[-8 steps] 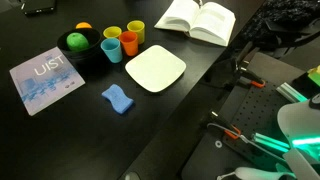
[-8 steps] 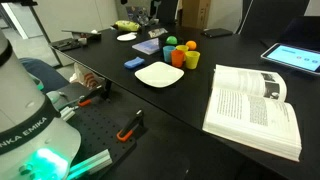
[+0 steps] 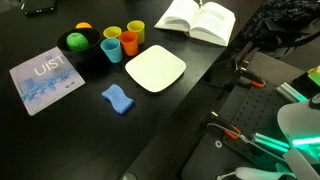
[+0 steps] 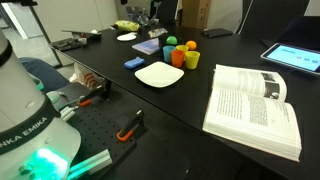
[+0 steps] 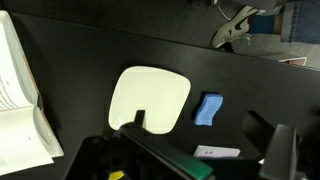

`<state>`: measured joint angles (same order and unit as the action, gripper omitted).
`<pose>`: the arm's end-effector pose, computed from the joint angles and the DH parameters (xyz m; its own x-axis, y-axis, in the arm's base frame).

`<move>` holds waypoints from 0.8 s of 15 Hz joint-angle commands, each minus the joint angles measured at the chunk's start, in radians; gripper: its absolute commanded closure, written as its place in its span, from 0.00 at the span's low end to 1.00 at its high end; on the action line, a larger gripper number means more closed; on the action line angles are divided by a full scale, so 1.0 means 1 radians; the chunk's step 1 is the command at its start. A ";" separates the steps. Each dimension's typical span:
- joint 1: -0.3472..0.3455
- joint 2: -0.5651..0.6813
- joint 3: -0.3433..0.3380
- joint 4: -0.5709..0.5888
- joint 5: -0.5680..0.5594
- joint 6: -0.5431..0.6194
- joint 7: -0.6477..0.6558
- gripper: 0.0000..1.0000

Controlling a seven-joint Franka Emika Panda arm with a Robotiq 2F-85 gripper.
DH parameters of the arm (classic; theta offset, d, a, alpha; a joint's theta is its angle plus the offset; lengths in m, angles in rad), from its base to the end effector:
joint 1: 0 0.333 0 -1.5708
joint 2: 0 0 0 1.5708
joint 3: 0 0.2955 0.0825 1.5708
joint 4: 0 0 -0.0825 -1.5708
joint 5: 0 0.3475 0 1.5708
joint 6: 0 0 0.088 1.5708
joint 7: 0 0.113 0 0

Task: Use the blue sponge to wipe the white plate

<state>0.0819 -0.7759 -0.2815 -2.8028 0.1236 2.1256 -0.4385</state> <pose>0.2974 -0.0460 0.4129 0.9585 0.2187 0.1828 0.2599 -0.9337 -0.2463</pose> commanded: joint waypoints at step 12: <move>0.118 0.112 0.104 0.009 0.064 0.052 -0.028 0.00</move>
<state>0.1465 -0.7110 -0.2207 -2.7974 0.1422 2.1292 -0.4438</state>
